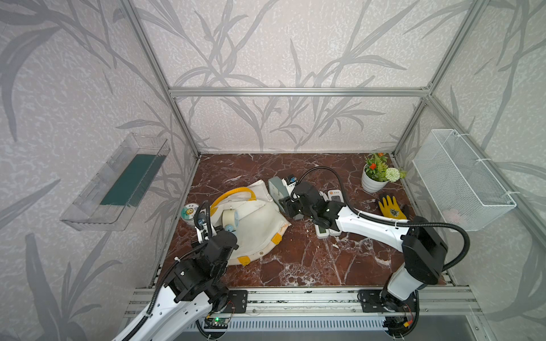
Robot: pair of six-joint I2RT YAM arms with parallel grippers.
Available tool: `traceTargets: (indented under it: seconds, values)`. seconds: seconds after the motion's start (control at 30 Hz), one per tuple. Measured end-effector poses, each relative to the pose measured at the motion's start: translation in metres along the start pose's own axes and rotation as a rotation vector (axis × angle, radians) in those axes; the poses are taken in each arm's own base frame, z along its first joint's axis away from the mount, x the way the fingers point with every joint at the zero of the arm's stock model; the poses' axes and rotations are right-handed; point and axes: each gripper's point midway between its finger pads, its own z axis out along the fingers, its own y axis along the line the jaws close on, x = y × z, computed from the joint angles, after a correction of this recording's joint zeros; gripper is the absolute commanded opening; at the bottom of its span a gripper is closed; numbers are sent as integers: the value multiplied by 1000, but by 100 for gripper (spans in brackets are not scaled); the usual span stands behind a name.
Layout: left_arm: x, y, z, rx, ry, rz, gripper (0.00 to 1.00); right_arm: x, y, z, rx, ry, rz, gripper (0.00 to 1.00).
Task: Take the alarm clock out of the canvas bag
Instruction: Place the alarm at the center of the board.
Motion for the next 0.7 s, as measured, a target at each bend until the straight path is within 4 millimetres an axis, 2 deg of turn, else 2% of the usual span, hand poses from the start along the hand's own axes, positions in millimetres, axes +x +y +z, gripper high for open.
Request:
traceTargets:
  seconds: [0.13, 0.47, 0.7]
  values:
    - [1, 3, -1, -1, 1, -1, 0, 5, -1, 9, 6, 17, 42, 31]
    - [2, 13, -4, -18, -5, -27, 0, 39, -9, 29, 41, 112, 95, 30]
    - [-2, 25, -7, -53, -26, -45, 0, 44, -9, 30, 46, 124, 113, 31]
